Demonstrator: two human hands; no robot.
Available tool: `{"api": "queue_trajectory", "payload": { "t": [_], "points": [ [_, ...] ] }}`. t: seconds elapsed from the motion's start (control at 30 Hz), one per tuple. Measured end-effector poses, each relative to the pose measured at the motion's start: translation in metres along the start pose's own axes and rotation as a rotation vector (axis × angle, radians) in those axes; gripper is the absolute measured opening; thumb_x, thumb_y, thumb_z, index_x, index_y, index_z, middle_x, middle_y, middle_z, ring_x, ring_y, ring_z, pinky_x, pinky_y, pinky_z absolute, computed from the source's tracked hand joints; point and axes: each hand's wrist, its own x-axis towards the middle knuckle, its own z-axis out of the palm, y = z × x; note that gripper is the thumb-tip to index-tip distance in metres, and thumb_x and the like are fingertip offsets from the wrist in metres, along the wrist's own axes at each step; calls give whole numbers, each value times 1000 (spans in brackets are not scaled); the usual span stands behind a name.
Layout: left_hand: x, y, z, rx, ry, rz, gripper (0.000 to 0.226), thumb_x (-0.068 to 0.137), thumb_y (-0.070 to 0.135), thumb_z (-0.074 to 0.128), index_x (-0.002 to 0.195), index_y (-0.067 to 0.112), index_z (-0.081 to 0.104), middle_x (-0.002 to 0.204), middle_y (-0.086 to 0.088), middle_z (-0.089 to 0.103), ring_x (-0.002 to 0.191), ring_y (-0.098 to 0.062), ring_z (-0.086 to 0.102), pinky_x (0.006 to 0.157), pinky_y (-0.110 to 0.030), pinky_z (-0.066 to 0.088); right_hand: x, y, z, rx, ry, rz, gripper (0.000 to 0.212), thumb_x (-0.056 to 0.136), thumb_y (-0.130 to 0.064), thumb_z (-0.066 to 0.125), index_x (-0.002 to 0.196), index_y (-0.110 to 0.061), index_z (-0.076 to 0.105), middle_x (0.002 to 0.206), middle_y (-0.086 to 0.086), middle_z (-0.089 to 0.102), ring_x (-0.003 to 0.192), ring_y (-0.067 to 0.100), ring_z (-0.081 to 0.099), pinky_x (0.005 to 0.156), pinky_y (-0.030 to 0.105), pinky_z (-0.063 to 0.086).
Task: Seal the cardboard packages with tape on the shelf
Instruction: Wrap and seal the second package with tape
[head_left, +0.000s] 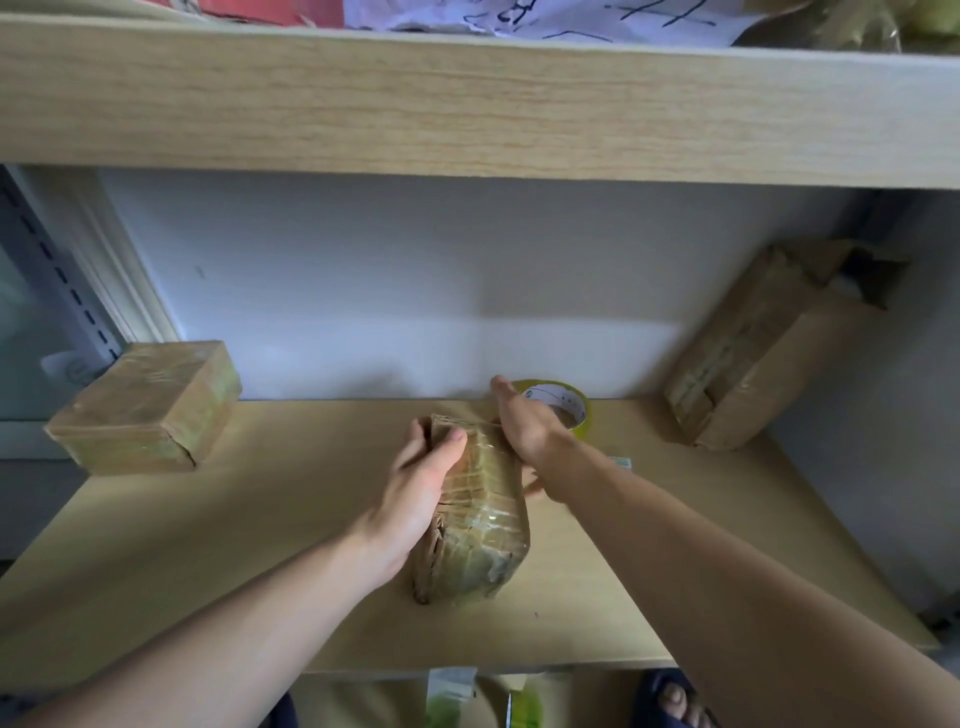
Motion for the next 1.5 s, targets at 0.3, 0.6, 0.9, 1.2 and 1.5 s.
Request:
{"api": "queue_trajectory", "payload": {
  "t": [0.3, 0.6, 0.9, 1.2, 1.5],
  "points": [
    [-4, 41, 6, -363, -22, 179, 23, 90, 30, 58, 104, 11, 58, 82, -1, 67, 82, -24, 65, 79, -37, 52, -49, -11, 0, 390, -120, -467, 19, 97, -13, 61, 112, -18, 72, 109, 4, 68, 96, 20, 67, 85, 32, 52],
    [-9, 41, -11, 28, 34, -62, 72, 57, 13, 61, 129, 25, 61, 119, -11, 70, 111, -30, 68, 104, -47, 52, -53, 22, 1, 240, -301, -531, 69, 69, -24, 67, 138, -20, 60, 123, -1, 65, 109, 11, 67, 83, 18, 55],
    [-12, 23, 7, 124, 128, 130, 17, 105, 15, 54, 99, 18, 70, 95, 2, 77, 89, -12, 70, 84, -29, 56, -46, 6, 18, -147, 214, -574, 31, 99, -35, 49, 77, -16, 59, 89, 13, 70, 88, 32, 59, 75, 35, 44],
    [-11, 22, 0, 203, 34, 158, 9, 98, 6, 64, 101, 12, 58, 84, -8, 50, 81, -22, 44, 76, -36, 34, -8, -5, 18, -87, 202, -507, 68, 107, -52, 35, 57, -10, 51, 65, 13, 60, 71, 35, 57, 75, 41, 46],
    [-13, 24, -10, 109, 28, 210, 10, 99, 3, 59, 99, 13, 63, 82, -3, 49, 86, -18, 45, 75, -32, 36, -3, -4, 16, 408, 7, -62, 57, 105, -51, 40, 75, -8, 64, 74, 7, 64, 68, 26, 59, 67, 32, 47]
  ]
}}
